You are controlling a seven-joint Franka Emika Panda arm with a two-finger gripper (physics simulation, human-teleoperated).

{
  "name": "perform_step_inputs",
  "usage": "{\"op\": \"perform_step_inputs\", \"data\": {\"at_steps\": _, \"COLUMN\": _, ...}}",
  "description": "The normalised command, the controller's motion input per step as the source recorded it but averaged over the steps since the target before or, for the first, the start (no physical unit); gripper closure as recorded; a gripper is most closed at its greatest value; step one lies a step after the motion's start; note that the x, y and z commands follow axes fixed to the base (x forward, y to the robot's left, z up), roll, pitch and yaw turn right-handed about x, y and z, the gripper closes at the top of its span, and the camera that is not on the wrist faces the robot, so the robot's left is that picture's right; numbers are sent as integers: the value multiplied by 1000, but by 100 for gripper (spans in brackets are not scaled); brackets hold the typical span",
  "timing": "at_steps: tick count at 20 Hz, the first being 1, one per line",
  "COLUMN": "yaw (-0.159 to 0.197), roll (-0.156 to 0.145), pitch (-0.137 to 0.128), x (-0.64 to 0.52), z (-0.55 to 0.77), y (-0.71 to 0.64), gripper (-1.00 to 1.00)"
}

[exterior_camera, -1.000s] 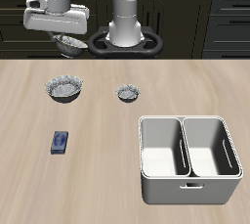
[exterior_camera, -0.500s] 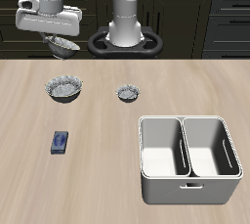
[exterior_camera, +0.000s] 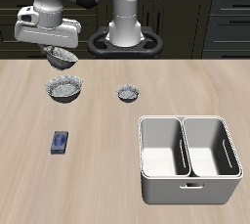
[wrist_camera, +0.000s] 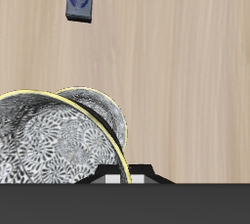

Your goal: Stack the middle-sized bowl on the largest bowl

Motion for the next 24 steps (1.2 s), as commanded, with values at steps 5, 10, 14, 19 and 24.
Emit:
{"op": "perform_step_inputs", "data": {"at_steps": 5, "yaw": 11, "roll": -2, "pitch": 52, "x": 98, "z": -357, "y": 5, "gripper": 100}}
{"op": "perform_step_inputs", "data": {"at_steps": 10, "yaw": 5, "roll": -18, "pitch": 71, "x": 118, "z": -482, "y": 42, "gripper": 100}}
{"op": "perform_step_inputs", "data": {"at_steps": 14, "yaw": 2, "roll": -30, "pitch": 40, "x": 9, "z": -259, "y": -46, "gripper": 100}}
{"op": "perform_step_inputs", "data": {"at_steps": 19, "yaw": 88, "roll": -58, "pitch": 48, "x": -27, "z": -307, "y": 9, "gripper": -100}}
{"op": "perform_step_inputs", "data": {"at_steps": 24, "yaw": -24, "roll": 31, "pitch": 26, "x": -141, "z": -75, "y": 221, "gripper": -100}}
